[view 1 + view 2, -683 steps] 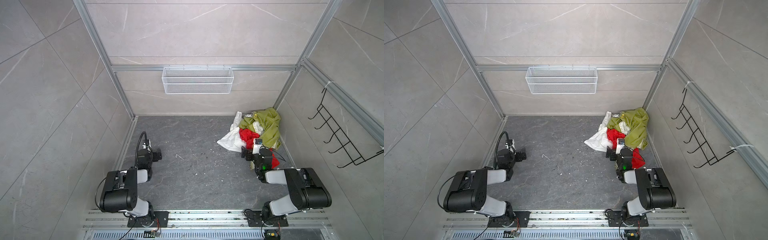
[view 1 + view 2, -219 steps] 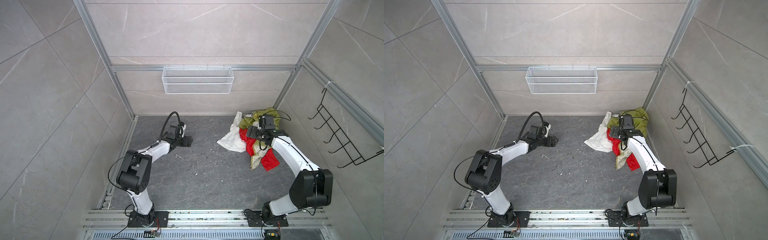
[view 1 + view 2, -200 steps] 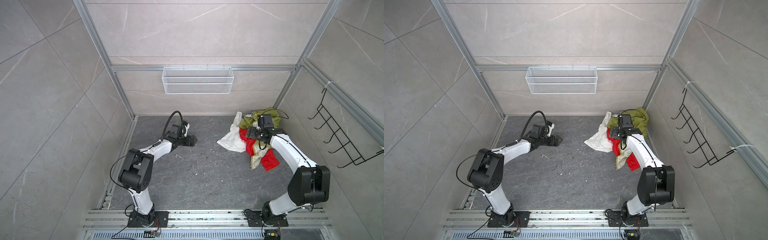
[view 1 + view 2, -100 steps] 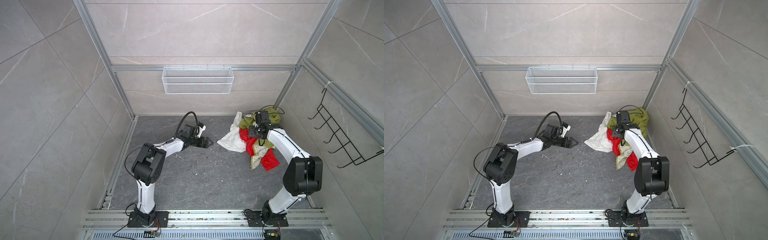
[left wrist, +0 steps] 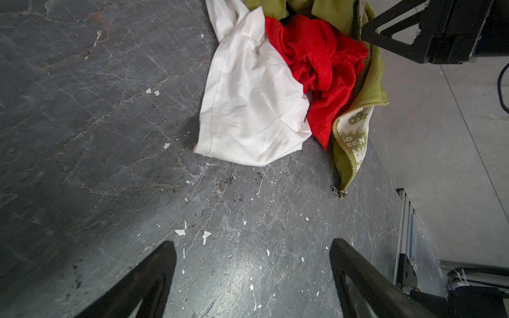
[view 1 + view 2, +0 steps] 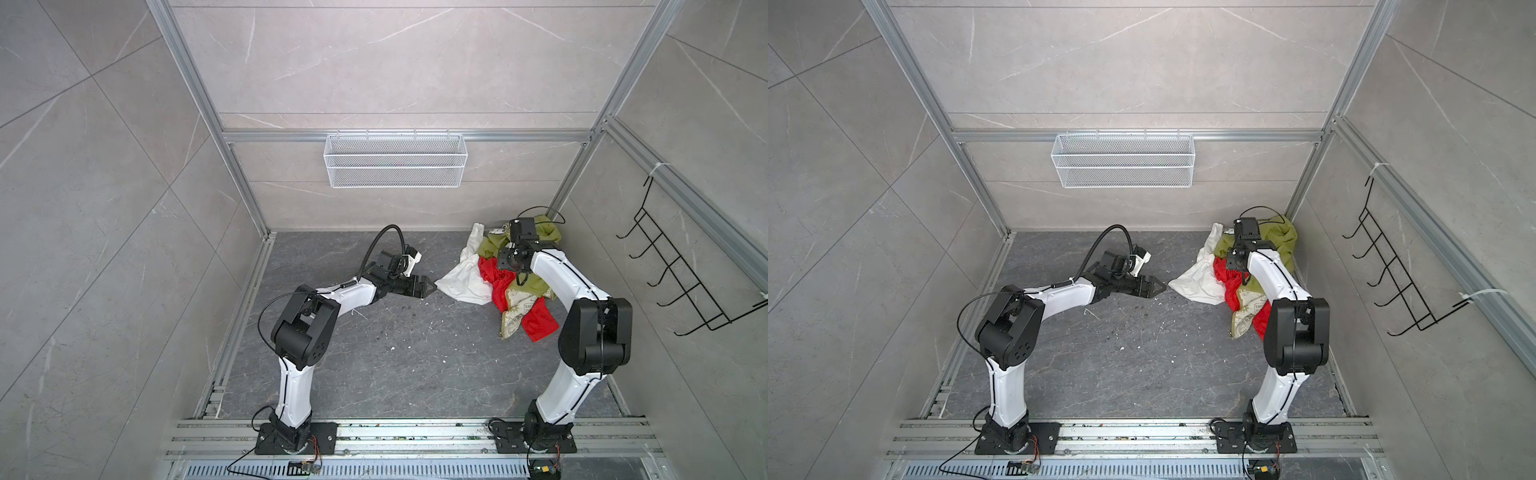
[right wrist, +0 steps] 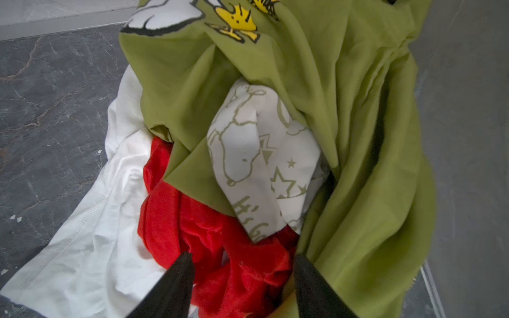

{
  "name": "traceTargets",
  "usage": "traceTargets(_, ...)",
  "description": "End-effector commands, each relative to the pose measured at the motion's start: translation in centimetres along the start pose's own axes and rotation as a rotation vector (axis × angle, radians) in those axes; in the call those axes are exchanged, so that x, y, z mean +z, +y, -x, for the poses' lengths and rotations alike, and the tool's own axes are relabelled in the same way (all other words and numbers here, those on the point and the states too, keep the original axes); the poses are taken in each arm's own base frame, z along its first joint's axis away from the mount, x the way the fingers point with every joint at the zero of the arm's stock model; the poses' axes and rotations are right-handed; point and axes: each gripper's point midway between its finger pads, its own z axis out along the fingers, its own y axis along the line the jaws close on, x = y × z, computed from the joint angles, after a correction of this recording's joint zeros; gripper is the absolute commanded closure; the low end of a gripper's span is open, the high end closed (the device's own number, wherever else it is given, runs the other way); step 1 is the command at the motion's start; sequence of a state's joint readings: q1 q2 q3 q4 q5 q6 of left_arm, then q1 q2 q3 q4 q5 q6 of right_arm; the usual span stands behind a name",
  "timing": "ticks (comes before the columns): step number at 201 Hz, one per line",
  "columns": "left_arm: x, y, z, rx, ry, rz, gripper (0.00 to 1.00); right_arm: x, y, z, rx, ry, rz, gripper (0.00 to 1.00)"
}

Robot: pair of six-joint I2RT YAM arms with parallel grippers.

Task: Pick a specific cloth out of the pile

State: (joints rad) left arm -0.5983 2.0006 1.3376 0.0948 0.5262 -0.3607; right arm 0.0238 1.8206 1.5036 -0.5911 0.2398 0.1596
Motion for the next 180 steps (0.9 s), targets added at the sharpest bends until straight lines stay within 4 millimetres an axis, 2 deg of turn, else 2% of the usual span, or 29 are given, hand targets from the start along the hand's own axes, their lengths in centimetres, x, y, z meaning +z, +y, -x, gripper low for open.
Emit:
traceTargets(1, 0.2, -0.8, 0.6, 0.002, -0.028, -0.027, 0.09, 0.4, 0.1, 0.5, -0.015, 0.002, 0.004, 0.41)
traceTargets(101, 0.5, -1.6, 0.3, 0.004, -0.026, -0.031, 0.08, 2.5, 0.5, -0.4, -0.020, 0.040, 0.004, 0.51)
traceTargets(134, 0.5, -1.8, 0.2, 0.005, -0.028, -0.033, 0.08, 2.1, 0.4, -0.3, -0.021, 0.032, 0.001, 0.69)
traceTargets(180, 0.5, -2.0, 0.1, 0.008, -0.031, -0.036, 0.07, 1.6, 0.0, 0.0, -0.025, 0.011, -0.012, 0.89)
